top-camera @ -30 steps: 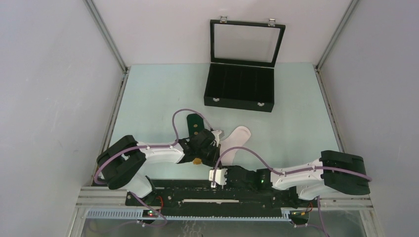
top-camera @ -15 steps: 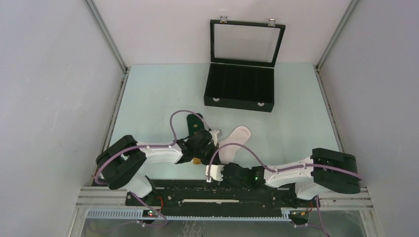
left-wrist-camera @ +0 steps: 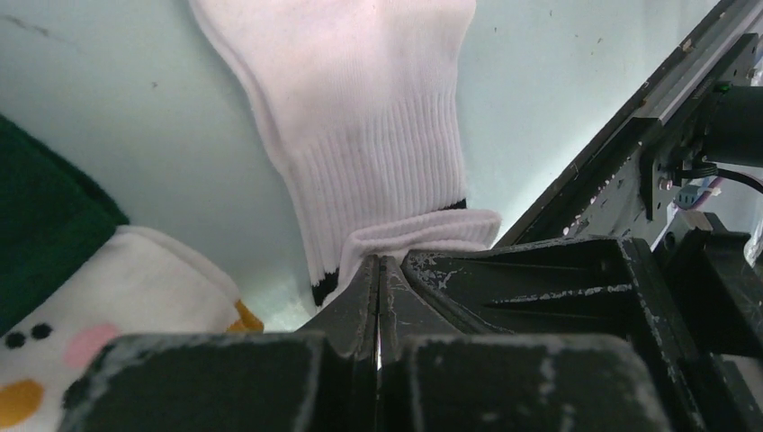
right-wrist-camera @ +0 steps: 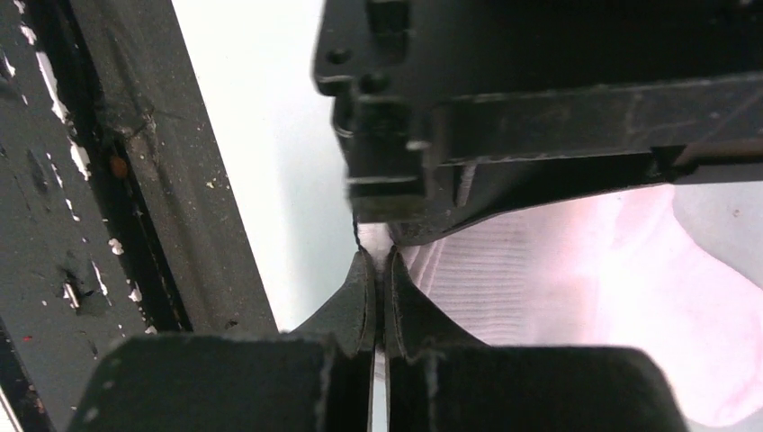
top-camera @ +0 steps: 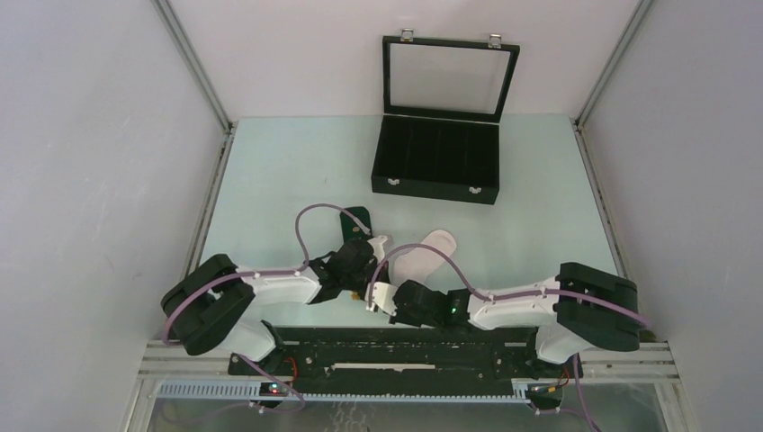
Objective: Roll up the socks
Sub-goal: Roll a pair of socks at the center of the board.
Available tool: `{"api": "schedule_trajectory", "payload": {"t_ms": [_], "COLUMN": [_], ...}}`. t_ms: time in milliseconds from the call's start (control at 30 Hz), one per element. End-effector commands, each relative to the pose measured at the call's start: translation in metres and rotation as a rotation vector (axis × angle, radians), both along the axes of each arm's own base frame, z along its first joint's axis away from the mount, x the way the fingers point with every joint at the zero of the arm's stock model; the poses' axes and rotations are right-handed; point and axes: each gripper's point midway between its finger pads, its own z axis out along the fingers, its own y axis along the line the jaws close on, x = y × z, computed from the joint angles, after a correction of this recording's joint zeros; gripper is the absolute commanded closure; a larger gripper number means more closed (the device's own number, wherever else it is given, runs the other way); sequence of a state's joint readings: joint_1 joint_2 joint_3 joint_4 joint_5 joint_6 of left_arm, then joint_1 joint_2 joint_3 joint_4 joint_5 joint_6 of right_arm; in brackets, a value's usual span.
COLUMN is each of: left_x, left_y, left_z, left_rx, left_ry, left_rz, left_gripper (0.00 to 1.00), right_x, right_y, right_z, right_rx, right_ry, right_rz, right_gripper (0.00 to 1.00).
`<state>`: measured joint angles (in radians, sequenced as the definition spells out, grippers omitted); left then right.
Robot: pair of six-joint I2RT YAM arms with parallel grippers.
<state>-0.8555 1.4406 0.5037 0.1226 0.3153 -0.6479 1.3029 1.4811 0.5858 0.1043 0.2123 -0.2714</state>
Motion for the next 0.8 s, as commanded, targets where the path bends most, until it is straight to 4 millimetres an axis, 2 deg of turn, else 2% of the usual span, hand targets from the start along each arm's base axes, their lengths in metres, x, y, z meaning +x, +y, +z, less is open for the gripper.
{"api": "schedule_trajectory", "payload": {"t_ms": [0,200,400,467,767], "left_x": [-0.003,0.014,0.023,0.023,0.012], "left_y": [0.036,0.045,0.05,0.051,0.042], "left_z": [-0.02,0.014,0.055,0.062,0.076], "left_rx": [0.134,0.094,0.03,0.014,-0.051], "left_ry": [0.001,-0.09,-0.184,-0.199,-0.211], "left_rz": [0.065,0.144,0.193,0.196,0.111], "left_gripper": [1.0,1.0,1.0,1.0,1.0], "right_x": [-0.014,-0.032,-0.037,-0.039,-0.015], "right_y": [-0.007,-0.011,-0.001,0.004,0.02], "right_z": [-0.017,-0.02,-0.001,0.009,0.03], "right_rx": [-0.049,-0.049,0.083,0.142,0.327], "right_ry": [0.159,0.308,0.515,0.622,1.016], "right_rz": [-0.009,0.01,-0.017,-0.029,-0.174], "right_gripper": [1.0,1.0,1.0,1.0,1.0]}}
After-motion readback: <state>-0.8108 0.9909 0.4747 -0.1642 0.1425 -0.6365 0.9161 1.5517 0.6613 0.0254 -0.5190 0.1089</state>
